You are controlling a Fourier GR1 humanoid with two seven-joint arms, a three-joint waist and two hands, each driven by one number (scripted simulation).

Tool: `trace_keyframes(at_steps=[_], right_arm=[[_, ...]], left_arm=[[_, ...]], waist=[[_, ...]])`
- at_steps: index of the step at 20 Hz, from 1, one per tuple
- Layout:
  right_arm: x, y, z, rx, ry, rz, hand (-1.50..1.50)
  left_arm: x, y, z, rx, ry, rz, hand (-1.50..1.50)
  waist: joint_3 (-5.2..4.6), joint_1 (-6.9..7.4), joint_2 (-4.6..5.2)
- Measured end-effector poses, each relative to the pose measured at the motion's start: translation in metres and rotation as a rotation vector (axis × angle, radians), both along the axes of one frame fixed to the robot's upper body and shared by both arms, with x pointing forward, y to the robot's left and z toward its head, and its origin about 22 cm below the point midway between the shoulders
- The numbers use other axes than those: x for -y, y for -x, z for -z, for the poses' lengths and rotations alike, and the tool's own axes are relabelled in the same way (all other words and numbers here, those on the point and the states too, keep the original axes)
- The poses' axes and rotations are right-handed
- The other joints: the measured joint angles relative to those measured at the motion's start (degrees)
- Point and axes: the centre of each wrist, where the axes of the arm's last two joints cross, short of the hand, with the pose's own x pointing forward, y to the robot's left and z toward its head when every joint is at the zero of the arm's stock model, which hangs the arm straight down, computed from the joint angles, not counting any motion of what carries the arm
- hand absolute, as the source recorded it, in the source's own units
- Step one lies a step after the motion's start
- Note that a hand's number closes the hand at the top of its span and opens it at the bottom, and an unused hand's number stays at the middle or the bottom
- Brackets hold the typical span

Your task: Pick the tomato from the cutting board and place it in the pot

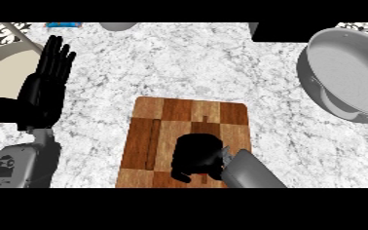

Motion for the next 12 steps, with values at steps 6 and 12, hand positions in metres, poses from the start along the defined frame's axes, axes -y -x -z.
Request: trace_keyframes(at_steps=[6,12], right_arm=[[0.005,0.008,-0.005,0.063,-0.066,0.039,1.50],[0.037,-0.029,-0.017,0.117,-0.064,0.606,1.50]], left_arm=[[-0.002,-0.007,0.002,-0.002,-0.006,-0.010,0.00],[-0.001,-0.007,0.002,-0.003,-0.002,-0.015,0.00]], waist=[[0.03,-0.35,0.13],[0.25,-0.99,0.79]])
